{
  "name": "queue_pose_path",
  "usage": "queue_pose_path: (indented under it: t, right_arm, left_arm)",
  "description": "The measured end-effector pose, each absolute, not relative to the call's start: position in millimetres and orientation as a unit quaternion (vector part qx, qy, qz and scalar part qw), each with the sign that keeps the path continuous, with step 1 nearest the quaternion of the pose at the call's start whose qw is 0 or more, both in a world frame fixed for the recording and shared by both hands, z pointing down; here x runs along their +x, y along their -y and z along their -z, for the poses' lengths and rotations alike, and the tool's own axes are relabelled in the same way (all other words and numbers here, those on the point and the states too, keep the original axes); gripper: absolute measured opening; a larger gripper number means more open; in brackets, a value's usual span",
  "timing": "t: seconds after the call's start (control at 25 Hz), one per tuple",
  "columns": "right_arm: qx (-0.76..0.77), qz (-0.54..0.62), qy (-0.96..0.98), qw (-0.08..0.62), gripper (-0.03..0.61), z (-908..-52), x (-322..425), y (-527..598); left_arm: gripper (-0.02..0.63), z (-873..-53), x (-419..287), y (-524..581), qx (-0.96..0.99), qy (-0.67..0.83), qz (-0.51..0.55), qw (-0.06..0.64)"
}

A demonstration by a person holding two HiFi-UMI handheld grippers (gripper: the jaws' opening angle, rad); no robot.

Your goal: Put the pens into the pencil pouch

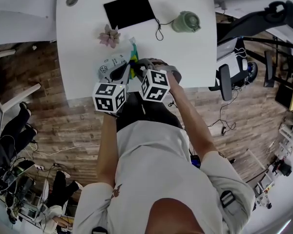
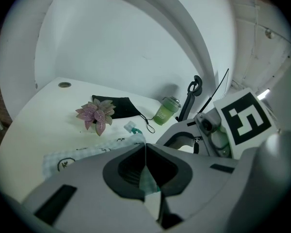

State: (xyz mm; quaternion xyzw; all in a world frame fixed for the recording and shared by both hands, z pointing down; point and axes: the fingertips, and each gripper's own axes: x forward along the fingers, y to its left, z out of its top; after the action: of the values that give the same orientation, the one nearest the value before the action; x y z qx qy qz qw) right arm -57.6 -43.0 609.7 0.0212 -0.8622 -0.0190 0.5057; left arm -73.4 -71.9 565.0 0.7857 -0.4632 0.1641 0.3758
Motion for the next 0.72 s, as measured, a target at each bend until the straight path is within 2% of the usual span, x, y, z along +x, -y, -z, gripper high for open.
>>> queue_pose_path:
  t: [0.36,0.72]
  right_arm:
    - [0.031,-0.018,0.895,0.445,0.058,-615,-80,44]
    - [0.067,-0.027,0.904,0.422,0.081,-622,-79,48]
  left_arm:
    - [0.002,-566,-77,72,0.784,0.461,-0.152,0.386]
    - [0.003,-570,-80,70,0.785,0.46,-0.159,0.385]
